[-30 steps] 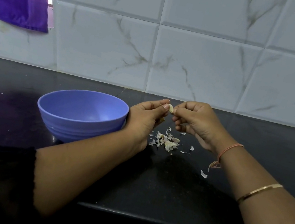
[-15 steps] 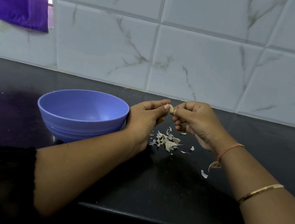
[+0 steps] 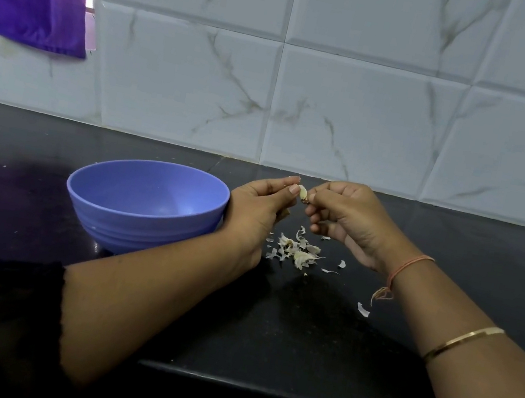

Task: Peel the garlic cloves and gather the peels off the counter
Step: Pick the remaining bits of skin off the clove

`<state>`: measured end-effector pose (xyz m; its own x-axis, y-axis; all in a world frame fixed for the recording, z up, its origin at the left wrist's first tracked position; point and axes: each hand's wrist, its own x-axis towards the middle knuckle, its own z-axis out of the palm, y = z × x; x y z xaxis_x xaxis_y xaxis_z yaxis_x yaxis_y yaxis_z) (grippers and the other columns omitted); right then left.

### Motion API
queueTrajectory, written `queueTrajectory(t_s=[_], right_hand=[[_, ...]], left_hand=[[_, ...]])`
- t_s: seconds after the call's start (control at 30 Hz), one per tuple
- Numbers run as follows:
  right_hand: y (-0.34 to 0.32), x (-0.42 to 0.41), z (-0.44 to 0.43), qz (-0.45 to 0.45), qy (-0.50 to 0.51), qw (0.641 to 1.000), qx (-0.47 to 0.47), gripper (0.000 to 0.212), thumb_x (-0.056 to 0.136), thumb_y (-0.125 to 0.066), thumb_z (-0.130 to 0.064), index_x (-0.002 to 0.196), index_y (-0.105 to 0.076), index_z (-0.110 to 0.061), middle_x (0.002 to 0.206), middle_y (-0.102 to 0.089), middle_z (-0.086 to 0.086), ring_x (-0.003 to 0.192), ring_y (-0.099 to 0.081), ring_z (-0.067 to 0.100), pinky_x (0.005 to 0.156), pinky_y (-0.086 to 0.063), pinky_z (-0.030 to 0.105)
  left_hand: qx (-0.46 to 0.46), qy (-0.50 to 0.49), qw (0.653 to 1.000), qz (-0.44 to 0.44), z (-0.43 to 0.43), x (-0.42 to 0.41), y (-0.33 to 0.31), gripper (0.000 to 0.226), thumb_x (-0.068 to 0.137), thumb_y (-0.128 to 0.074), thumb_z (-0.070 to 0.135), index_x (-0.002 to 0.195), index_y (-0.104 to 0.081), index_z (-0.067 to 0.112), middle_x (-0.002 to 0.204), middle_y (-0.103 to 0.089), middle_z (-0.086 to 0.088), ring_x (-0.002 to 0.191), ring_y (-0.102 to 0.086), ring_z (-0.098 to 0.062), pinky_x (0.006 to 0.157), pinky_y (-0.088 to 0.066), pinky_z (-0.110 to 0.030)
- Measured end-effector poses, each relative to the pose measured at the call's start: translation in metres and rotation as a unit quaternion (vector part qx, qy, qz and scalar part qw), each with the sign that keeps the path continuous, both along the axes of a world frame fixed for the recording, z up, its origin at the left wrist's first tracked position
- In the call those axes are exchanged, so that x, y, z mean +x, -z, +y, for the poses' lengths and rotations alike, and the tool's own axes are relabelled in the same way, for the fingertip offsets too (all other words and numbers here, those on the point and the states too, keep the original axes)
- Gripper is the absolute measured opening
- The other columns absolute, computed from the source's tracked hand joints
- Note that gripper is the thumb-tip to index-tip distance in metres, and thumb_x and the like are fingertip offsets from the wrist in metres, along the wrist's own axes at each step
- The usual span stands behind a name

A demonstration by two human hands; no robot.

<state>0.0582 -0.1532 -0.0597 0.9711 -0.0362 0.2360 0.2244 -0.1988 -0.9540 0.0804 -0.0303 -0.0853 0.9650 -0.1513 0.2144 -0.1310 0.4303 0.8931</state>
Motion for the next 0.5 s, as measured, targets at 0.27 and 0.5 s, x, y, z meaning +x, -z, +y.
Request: queueTrajectory(t_s=[0.27, 0.5], right_hand=[[0.0010, 0.0002, 0.0000, -0.002, 0.006, 1.000, -0.002, 0.011, 0.085, -0.056, -0.001, 0.074, -0.059, -0.003, 0.060, -0.055, 0.003, 0.052, -0.048, 0.009, 0.050, -0.047, 0.018], [0.0014, -0.0001, -0.0003, 0.000, 0.003, 1.000, 0.006, 0.011, 0.086, -0.057, -0.002, 0.076, -0.060, -0.002, 0.061, -0.055, 0.004, 0.051, -0.048, 0.009, 0.049, -0.048, 0.018]], left_hand=[[0.008, -0.002, 1.000, -0.008, 0.0003, -0.0005, 0.0005, 0.010, 0.084, -0.063, 0.007, 0.087, -0.067, 0.016, 0.079, -0.066, 0.004, 0.073, -0.058, -0.003, 0.077, -0.049, -0.017], [0.014, -0.009, 1.000, -0.011, 0.0001, -0.0004, 0.0009, 0.011, 0.085, -0.063, 0.007, 0.088, -0.067, 0.016, 0.079, -0.066, 0.004, 0.074, -0.058, -0.003, 0.074, -0.049, -0.015]])
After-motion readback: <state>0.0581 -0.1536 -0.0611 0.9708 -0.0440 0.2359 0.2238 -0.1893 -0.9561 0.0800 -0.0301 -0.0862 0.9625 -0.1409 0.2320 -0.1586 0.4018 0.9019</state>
